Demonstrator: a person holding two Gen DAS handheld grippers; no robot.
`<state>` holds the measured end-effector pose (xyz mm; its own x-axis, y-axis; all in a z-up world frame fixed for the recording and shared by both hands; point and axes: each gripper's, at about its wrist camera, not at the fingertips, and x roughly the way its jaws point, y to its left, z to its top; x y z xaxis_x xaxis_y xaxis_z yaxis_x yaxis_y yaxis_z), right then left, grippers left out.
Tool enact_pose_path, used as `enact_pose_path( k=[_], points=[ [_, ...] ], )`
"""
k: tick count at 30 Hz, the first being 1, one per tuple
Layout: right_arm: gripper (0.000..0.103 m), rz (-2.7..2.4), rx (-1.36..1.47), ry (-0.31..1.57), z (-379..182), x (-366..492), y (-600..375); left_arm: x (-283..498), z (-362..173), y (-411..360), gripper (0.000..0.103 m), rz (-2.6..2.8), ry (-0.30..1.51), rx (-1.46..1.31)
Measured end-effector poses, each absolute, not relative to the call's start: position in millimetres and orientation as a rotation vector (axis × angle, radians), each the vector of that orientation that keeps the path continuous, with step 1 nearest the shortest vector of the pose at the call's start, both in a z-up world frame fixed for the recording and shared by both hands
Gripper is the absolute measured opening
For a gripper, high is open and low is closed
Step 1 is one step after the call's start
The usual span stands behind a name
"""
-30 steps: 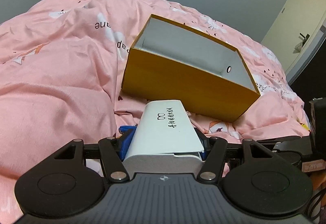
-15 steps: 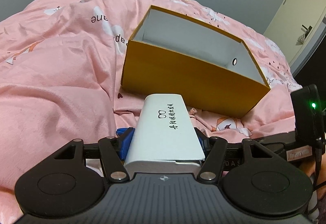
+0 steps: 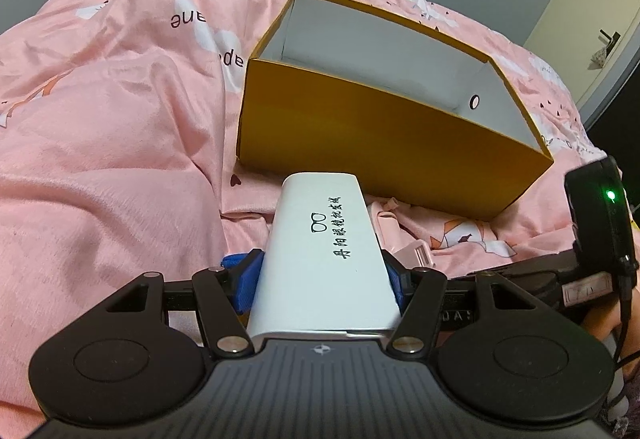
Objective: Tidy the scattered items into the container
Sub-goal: 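Grasp the pink selfie stick with the right gripper and lift it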
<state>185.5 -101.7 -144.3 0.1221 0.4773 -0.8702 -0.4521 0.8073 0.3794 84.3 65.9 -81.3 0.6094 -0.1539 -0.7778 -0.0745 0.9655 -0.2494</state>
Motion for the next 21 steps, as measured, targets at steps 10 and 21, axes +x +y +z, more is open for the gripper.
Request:
enact_pose_path(
  k=[10, 21],
  points=[
    [0.036, 0.693, -0.049, 1.205, -127, 155, -106, 65, -69, 57, 0.069, -0.046, 0.874, -0.238],
    [0.034, 0.675, -0.098, 0.989, -71, 136, -119, 50, -39, 57, 0.069, -0.058, 0.750, -0.238]
  ],
)
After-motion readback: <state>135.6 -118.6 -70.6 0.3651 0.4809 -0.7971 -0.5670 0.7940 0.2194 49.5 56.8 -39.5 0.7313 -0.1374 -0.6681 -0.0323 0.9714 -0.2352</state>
